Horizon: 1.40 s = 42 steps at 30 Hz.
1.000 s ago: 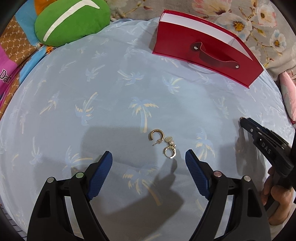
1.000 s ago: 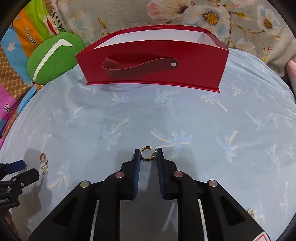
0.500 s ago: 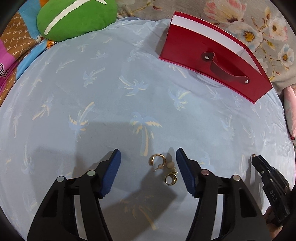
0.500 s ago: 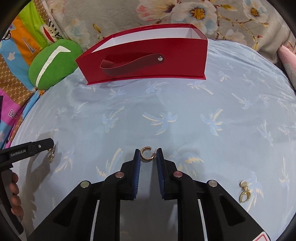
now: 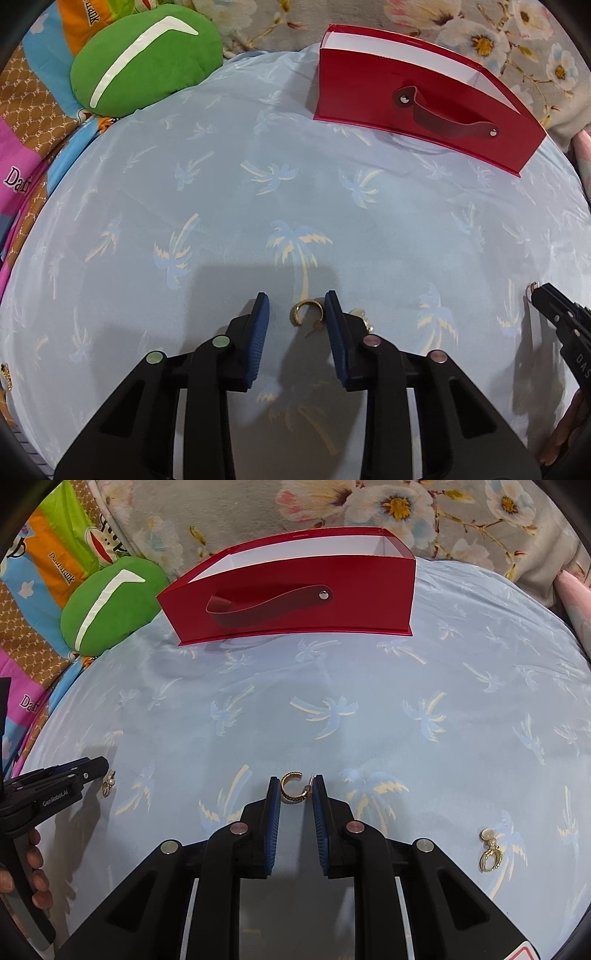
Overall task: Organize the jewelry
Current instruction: 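Carry both gold hoop earrings into the red box and release them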
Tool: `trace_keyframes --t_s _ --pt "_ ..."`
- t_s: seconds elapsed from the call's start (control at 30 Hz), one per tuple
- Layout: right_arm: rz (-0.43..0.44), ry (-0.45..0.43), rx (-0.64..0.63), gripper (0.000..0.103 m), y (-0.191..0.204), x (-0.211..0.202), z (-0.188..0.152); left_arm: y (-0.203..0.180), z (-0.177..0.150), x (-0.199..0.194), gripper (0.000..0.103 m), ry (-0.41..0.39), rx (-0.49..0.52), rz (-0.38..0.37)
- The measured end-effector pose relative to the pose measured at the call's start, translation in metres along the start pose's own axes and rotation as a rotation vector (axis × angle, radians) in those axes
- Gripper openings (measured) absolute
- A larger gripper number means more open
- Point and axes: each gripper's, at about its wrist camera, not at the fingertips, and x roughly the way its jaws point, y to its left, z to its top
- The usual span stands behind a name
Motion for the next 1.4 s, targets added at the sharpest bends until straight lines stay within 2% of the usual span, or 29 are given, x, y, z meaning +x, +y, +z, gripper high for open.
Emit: trace_keyframes --t_s 0.2,0.33,0.4,0.63,0.73,1.03,1.4 --pt "0.003 -0.001 -0.002 0.016 0.0 -0.003 -0.003 0.007 -0.007 -0.004 0.025 -0.003 -0.001 -0.027" --pt "0.007 0.004 0.0 0.016 0.001 -0.004 -0.005 0.003 -0.009 -0.005 0.024 -0.008 0.006 -0.012" --pt "0.008 0.001 -0.002 0.016 0.002 -0.005 -0.005 0.002 -0.009 -0.005 0.016 -0.013 0.007 -0.013" --pt "0.01 -0.013 -0.006 0.016 0.003 -0.012 -0.003 0.008 -0.008 -0.008 0.016 0.007 -0.029 -0.077" --pt "0.013 -0.027 -0.007 0.016 0.004 -0.018 -0.001 0.006 -0.007 -0.016 0.016 -0.011 -0.027 -0.087" --pt "0.038 -0.122 -0.018 0.016 0.007 -0.056 0.019 -0.006 0.017 -0.059 0.016 -0.107 -0.005 -0.124" --pt "0.024 -0.273 -0.062 0.016 0.004 -0.101 0.067 -0.031 0.077 -0.106 0.016 -0.285 0.034 -0.15"
